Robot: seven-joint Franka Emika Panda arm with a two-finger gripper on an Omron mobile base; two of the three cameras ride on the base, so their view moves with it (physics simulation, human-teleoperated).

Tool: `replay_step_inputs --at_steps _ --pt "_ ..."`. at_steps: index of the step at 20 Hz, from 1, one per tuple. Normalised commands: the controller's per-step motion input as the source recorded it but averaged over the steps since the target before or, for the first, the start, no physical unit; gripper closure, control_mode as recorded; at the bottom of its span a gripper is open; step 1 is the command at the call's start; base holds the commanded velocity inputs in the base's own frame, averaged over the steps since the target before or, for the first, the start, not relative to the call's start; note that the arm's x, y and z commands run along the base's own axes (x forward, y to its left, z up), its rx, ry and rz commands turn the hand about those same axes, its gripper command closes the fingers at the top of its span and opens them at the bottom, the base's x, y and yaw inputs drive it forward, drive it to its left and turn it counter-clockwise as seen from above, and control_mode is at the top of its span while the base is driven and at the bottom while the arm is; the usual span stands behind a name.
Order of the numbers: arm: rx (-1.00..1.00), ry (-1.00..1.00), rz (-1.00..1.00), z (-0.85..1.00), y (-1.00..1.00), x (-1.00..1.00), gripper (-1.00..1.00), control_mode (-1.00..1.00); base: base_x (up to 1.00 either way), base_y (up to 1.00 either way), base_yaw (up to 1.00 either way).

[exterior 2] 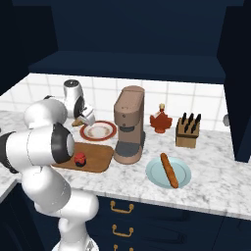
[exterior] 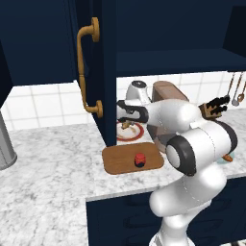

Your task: From the different types of pastries on the counter, select a croissant and place it on the cutting board. Then retrieve a jar of jam from the cabinet and place it alongside the croissant on the cutting board.

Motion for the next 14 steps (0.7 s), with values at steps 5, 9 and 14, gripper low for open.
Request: replay_step_inputs --at_steps 5,9,14 --pt "-0.01 0.1 0.0 0.0 0.08 -0.42 1.0 -1.0 0.0 0.0 0.0" --pt "-0.03 0.02 0.0 0.0 0.01 -0.4 1.0 -1.0 0.0 0.0 0.0" --pt "-0.03 0.0 0.0 -0.01 0.08 -0.36 1.0 -1.0 0.0 0.0 0.0"
